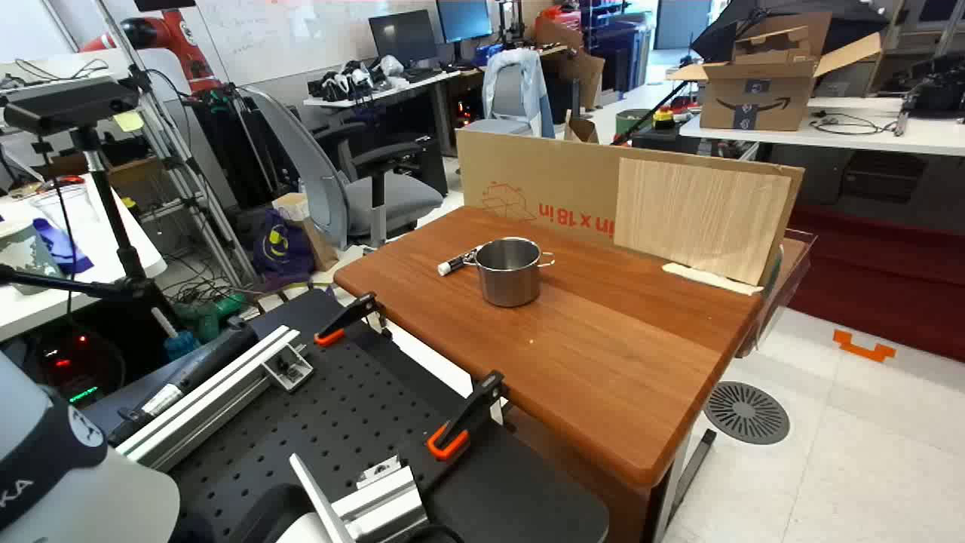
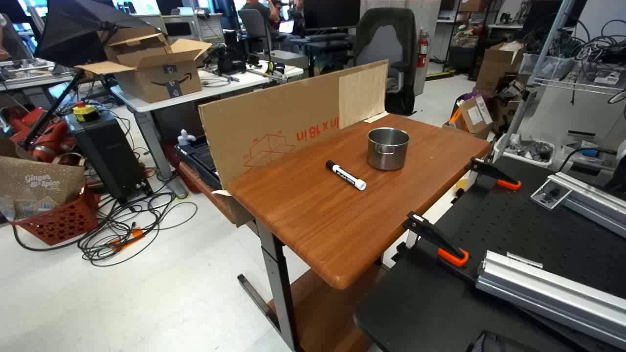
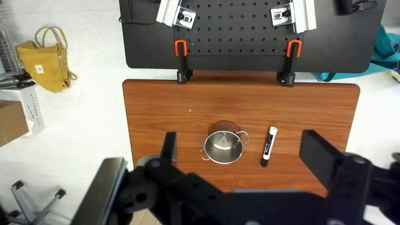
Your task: Get the marker from the table and put it in the pot
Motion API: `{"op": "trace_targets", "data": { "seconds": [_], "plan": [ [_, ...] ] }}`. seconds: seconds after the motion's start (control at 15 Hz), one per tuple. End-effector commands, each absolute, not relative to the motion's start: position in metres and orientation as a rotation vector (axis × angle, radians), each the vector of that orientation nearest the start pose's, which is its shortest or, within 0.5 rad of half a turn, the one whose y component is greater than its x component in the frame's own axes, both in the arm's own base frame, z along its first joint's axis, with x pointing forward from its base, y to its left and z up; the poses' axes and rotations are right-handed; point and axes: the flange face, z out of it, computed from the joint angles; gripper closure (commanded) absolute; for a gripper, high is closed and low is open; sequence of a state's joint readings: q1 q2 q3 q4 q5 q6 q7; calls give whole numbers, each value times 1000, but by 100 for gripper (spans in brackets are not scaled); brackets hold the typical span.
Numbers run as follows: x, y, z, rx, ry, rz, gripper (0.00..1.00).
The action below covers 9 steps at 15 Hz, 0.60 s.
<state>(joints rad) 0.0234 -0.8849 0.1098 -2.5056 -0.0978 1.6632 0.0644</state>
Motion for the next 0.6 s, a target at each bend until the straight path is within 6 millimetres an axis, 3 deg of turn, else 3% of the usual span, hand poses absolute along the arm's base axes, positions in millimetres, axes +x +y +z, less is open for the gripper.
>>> {"op": "trace_targets", "data": {
  "seconds": [0.0,0.33,0.53],
  "plan": [
    [287,36,558,-3318,-62,-90,0],
    [287,36,558,-3318,-62,-91,0],
    [298,44,547,-3303,-50,-77,0]
  ]
}}
